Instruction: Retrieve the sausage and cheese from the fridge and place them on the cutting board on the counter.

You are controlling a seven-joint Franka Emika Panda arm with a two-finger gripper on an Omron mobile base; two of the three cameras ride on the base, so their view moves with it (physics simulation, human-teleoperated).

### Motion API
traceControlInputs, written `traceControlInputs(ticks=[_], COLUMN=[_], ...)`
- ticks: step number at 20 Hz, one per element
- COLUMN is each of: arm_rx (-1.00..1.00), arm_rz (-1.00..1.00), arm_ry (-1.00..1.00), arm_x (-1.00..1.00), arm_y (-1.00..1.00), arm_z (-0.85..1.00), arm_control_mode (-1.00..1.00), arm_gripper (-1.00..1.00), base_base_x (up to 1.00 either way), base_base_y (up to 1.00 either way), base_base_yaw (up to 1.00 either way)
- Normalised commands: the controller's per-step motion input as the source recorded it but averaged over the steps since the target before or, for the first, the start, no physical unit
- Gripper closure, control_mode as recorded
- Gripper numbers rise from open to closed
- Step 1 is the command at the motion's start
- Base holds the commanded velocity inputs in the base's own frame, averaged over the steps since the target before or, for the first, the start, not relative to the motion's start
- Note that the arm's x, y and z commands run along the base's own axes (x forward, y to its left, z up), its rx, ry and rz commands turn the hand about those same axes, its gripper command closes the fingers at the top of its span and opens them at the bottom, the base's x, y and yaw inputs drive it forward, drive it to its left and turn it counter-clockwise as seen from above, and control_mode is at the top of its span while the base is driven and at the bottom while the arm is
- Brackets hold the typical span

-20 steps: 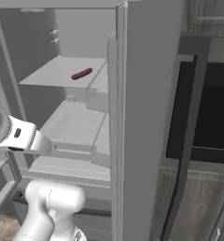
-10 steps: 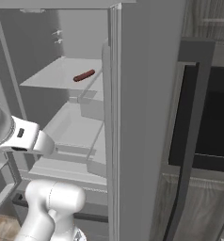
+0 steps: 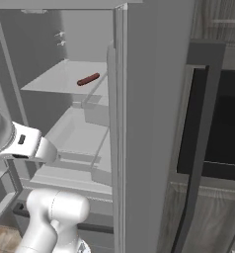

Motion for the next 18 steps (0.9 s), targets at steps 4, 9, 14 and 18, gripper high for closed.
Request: traceControlInputs(ticks=[4,9,14,18], arm_rx=[0.00,-0.07,-0.05,0.00], arm_rz=[0.00,-0.05,-0.10,-0.08], arm_ry=[0.00,-0.12,-0.10,0.00], arm_x=[0.00,-0.19,0.17,0.72], arm_y=[0.00,-0.09,0.00,0.00], arm_z=[0.00,0.52,0.30,0.15], arm_control_mode=[1.00,-1.00,-1.00,-1.00], arm_gripper=[-1.00,-1.00,-1.00,-1.00], base_base_x=[-0.07,0.00,0.00,0.00], base_base_y=[-0.06,0.00,0.00,0.00], base_base_yaw=[0.00,0.00,0.00,0.00])
